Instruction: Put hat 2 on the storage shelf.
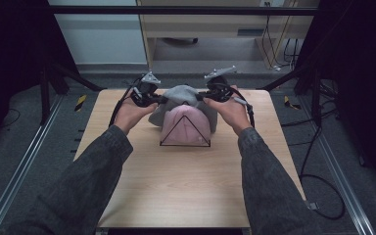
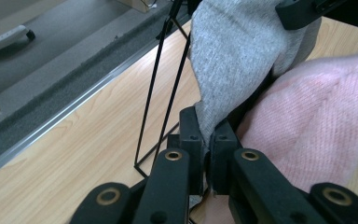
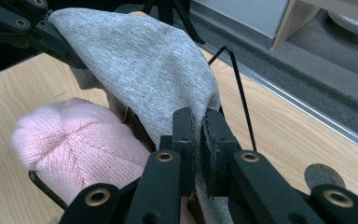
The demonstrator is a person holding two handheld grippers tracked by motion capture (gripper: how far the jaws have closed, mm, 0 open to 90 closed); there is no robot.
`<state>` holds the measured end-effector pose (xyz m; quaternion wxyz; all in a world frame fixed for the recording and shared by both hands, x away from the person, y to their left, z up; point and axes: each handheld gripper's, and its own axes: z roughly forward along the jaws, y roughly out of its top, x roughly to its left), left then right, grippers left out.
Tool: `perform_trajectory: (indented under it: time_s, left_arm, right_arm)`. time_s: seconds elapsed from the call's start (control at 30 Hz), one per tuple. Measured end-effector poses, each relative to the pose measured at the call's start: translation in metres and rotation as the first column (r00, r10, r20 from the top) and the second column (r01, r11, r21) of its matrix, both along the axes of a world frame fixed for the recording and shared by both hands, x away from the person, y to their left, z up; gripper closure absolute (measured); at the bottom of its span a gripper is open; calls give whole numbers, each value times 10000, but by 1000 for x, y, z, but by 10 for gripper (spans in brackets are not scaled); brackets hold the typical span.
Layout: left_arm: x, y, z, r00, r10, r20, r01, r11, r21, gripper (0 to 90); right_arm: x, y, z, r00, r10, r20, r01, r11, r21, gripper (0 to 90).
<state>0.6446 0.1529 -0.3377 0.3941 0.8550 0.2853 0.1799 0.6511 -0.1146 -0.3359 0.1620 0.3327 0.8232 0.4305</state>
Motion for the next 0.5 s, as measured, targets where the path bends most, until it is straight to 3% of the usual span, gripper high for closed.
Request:
perform_trajectory:
  time_s: [0.5]
  left_arm:
    - [-2,1,-16,9991,118,-406,-110,9997,215,870]
  right_arm:
    - [-5,4,-11,9999,-25,-129,22,9997,-229,836]
